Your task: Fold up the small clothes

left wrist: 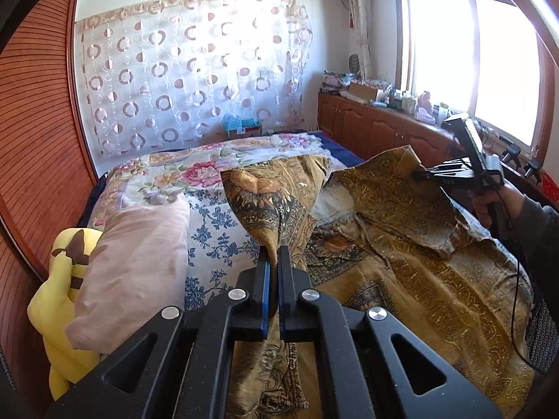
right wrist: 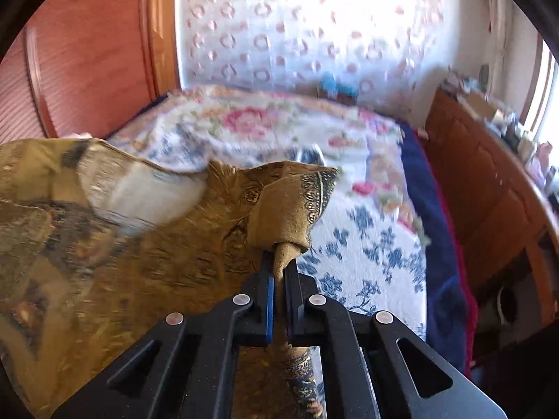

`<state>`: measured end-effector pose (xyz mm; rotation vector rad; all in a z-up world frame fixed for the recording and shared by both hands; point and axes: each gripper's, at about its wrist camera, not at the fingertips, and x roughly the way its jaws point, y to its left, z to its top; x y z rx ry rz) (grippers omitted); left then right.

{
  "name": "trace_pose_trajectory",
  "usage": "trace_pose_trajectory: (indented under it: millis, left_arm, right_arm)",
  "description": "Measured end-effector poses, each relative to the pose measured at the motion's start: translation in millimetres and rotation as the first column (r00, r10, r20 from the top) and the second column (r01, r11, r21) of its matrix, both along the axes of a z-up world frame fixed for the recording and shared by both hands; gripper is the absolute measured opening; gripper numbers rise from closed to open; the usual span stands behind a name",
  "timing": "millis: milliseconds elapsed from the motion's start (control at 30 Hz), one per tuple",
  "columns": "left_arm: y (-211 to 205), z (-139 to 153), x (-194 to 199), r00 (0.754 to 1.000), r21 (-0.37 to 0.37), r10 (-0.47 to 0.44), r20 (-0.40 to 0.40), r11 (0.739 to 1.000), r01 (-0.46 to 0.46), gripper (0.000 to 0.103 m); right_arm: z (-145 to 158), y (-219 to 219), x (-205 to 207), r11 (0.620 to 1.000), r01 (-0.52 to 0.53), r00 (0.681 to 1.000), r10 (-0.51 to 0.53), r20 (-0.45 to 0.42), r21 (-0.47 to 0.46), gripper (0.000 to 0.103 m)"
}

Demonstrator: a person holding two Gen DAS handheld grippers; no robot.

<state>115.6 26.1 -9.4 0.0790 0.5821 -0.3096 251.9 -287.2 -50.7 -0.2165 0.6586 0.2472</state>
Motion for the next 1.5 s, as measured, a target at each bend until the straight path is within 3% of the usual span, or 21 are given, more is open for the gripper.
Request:
trace_pose_trajectory:
  millis: [267,400,500,800,1067,1167,1233,1333,1400,1433,1467,1500]
  left_arm:
    - [23,20,-42,0.997,-0.059,0.017,0.075,0.998,-0.013,0.004]
    - [42,15,-73,0.995,-0.08,0.043,0.086,0.996,-0.036,0.004]
    - [51,1,-94,0.995,-0.073,0.068,0.079,0.995,-0.063,0.004]
    - [79,-51,-135,0.988,-0.133,0.148,-0.047,0.979,-0.153,0.004]
    - [76,-58,-157,0.986,-0.109,0.13,-0.103,0.984,-0.141,0.005]
    - [75,-64,-157,0.985,-0.103,0.12,-0.127,0.986,-0.133,0.005]
    - [78,-67,-154,0.981,-0.1,0.128,-0.147,0.985,-0.144,0.018]
    - [80,-62,-158,0.984,-0.102,0.121,-0.131,0.986,-0.134,0.026]
    - [81,-55,-162,0.988,-0.103,0.115,-0.101,0.987,-0.126,0.043]
    - [82,-51,-164,0.99,-0.108,0.109,-0.088,0.987,-0.118,0.047]
    - [83,-47,-165,0.991,-0.11,0.105,-0.077,0.987,-0.113,0.05]
    - [85,-44,-165,0.992,-0.112,0.104,-0.067,0.987,-0.111,0.063]
  right_arm:
    - [43,-9,-96,0.996,-0.063,0.983,0.05,0.179,0.068,0.004]
    - [42,-29,-149,0.993,-0.085,0.975,0.067,0.213,0.078,0.004]
    - [28,-54,-183,0.991,-0.085,0.979,0.064,0.193,0.105,0.004]
    - [-19,-101,-278,0.986,-0.065,0.996,0.055,0.071,0.154,0.004]
    - [-10,-99,-326,0.994,-0.064,0.998,0.062,0.023,0.088,0.004]
    - [-5,-91,-320,0.997,-0.061,0.998,0.061,0.004,0.05,0.004]
    - [0,-87,-326,0.998,-0.052,0.999,0.052,0.015,0.023,0.004]
    - [9,-78,-325,0.999,-0.051,0.998,0.05,0.025,0.018,0.005]
    - [16,-77,-334,0.999,-0.048,0.998,0.048,0.038,0.007,0.018]
    - [16,-76,-337,0.999,-0.042,0.998,0.042,0.05,-0.001,0.028]
    - [19,-75,-338,0.999,-0.044,0.997,0.044,0.057,0.0,0.031]
    - [23,-76,-342,0.999,-0.051,0.997,0.051,0.064,0.006,0.034]
